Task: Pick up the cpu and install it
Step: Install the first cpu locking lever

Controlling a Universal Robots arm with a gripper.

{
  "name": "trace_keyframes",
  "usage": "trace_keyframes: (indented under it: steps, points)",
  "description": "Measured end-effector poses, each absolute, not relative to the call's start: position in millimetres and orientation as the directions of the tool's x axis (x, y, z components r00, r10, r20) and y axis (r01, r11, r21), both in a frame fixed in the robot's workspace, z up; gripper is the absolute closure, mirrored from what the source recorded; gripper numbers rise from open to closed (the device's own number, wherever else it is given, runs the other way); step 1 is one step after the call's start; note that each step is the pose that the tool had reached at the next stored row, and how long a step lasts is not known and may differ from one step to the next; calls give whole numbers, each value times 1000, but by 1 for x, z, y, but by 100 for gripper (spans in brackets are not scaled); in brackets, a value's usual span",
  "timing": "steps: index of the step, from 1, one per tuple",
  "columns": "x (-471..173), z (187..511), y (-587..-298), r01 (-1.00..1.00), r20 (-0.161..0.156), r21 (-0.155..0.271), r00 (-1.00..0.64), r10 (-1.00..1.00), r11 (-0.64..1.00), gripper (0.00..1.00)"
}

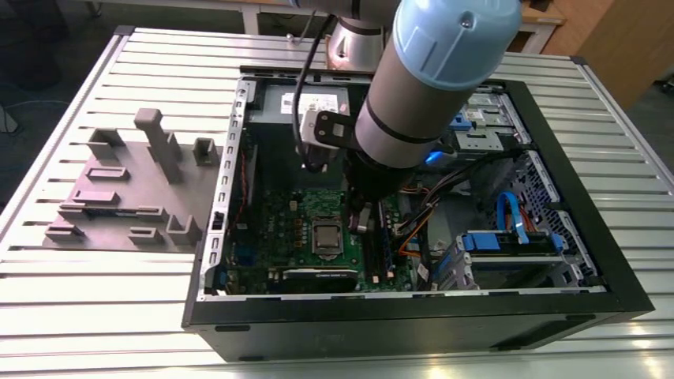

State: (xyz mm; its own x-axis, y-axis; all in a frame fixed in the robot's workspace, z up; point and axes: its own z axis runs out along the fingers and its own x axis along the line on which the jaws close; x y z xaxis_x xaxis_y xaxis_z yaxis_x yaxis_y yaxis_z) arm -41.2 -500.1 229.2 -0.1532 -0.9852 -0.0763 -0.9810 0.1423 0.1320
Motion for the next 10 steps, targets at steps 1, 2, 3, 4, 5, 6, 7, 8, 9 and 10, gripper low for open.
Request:
trace_keyframes:
  steps: [1,2,3,4,5,6,7,8,9,10]
  points:
    - [-41,229,-500,-982,-73,132,-147,-986,137,89]
    - [-41,229,-500,-983,-73,131,-140,-988,129,89]
    - [-41,229,-500,-984,-72,131,-130,-989,120,89]
    - [-41,228,-500,-985,-72,131,-121,-990,110,89]
    - [-41,228,-500,-986,-72,131,-111,-991,101,89]
    - [-41,228,-500,-987,-71,131,-102,-992,92,89]
    - [-41,227,-501,-988,-70,131,-96,-993,86,89]
    - [-41,227,-501,-988,-67,131,-92,-994,82,89]
    - [-41,227,-501,-988,-63,131,-89,-994,80,89]
    - [-41,227,-501,-988,-57,130,-86,-995,78,89]
